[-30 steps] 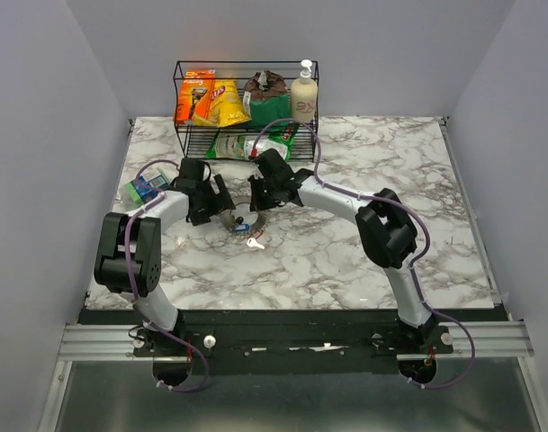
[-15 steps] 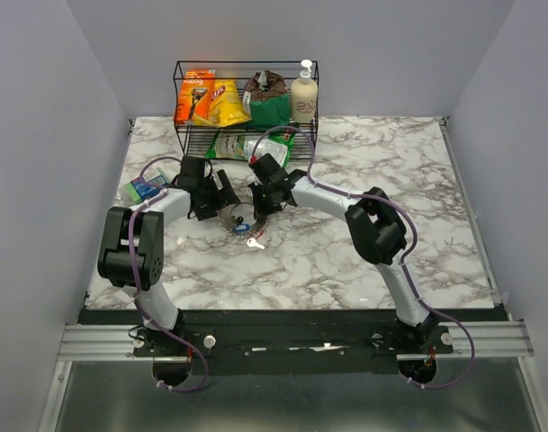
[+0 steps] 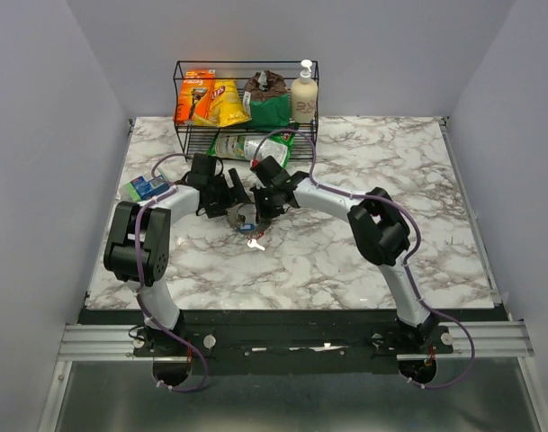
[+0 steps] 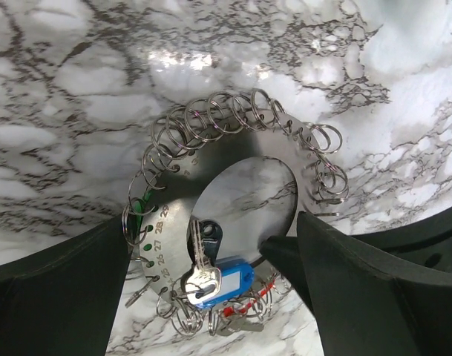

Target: Put the keys on the keyring

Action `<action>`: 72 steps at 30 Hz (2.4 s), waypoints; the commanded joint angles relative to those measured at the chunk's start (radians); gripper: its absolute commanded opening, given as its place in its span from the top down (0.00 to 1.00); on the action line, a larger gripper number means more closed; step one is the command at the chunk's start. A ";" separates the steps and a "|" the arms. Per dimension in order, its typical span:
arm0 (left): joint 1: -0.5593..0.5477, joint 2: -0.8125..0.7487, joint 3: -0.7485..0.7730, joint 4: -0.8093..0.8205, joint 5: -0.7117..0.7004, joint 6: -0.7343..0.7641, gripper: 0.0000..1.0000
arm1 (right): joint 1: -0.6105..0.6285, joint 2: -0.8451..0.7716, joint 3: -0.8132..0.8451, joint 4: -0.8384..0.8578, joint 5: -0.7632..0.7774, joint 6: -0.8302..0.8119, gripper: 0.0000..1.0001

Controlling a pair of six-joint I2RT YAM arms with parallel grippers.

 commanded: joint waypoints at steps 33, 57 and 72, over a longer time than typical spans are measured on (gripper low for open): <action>-0.184 0.134 0.342 -0.172 0.005 0.050 0.03 | 0.003 -0.256 -0.211 -0.059 0.099 -0.008 0.99; -0.176 -0.154 0.188 -0.239 -0.113 0.099 0.03 | -0.045 -0.269 -0.211 -0.058 0.265 -0.062 0.99; -0.170 -0.175 0.019 -0.144 -0.064 0.052 0.03 | -0.045 -0.160 -0.098 -0.093 0.200 -0.108 0.99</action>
